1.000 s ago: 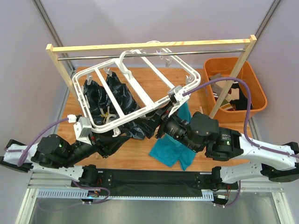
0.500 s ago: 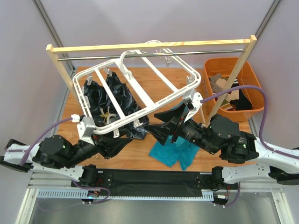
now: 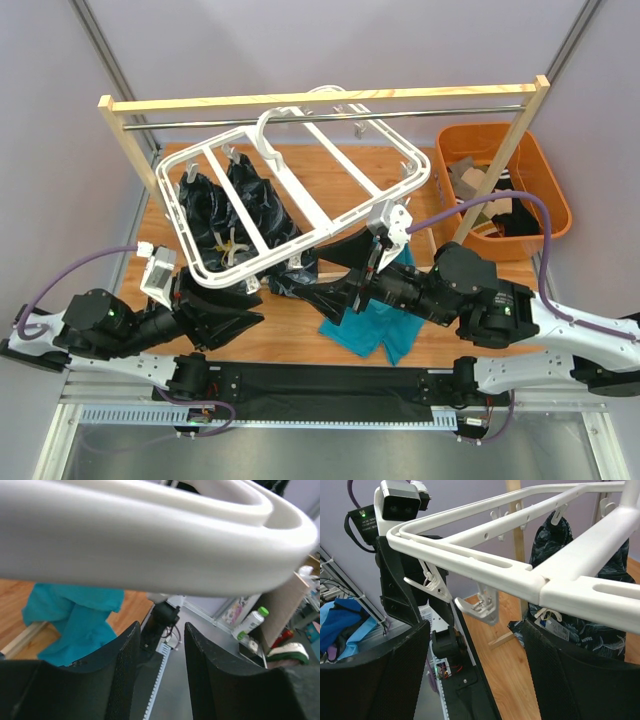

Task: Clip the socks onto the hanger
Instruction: Open the clamp at the hanger.

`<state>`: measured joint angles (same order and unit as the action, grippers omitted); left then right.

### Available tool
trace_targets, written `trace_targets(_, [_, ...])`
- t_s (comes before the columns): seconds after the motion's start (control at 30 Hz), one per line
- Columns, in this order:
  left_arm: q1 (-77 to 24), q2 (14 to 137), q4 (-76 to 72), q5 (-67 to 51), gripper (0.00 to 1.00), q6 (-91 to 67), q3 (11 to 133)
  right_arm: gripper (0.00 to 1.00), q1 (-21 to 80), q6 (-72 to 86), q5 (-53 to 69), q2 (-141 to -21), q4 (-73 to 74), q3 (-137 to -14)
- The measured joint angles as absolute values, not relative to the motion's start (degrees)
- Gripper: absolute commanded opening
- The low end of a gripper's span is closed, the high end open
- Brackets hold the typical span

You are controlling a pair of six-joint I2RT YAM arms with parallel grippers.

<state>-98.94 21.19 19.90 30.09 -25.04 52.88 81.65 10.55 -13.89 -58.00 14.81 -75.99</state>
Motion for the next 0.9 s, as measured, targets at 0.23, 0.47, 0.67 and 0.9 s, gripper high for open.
trace_targets(0.23, [-98.9,16.6,16.5,17.8,0.44,-25.6,49.4,0.75,81.2,8.9,-10.3,-58.7,13.3,-76.1])
trace_targets(0.47, [-98.9,14.6,14.1,7.0,0.42,-22.7,51.0,0.75,81.2,9.0,-8.2,-60.6,13.5,-77.8])
trace_targets(0.67, [-98.9,12.3,12.8,0.4,0.42,-18.7,55.8,0.75,81.2,10.1,-7.9,-62.7,14.0,-79.4])
trace_targets(0.9, [-98.9,11.2,12.6,4.9,0.43,-14.9,57.8,0.74,81.2,13.4,-4.5,-65.7,14.4,-82.4])
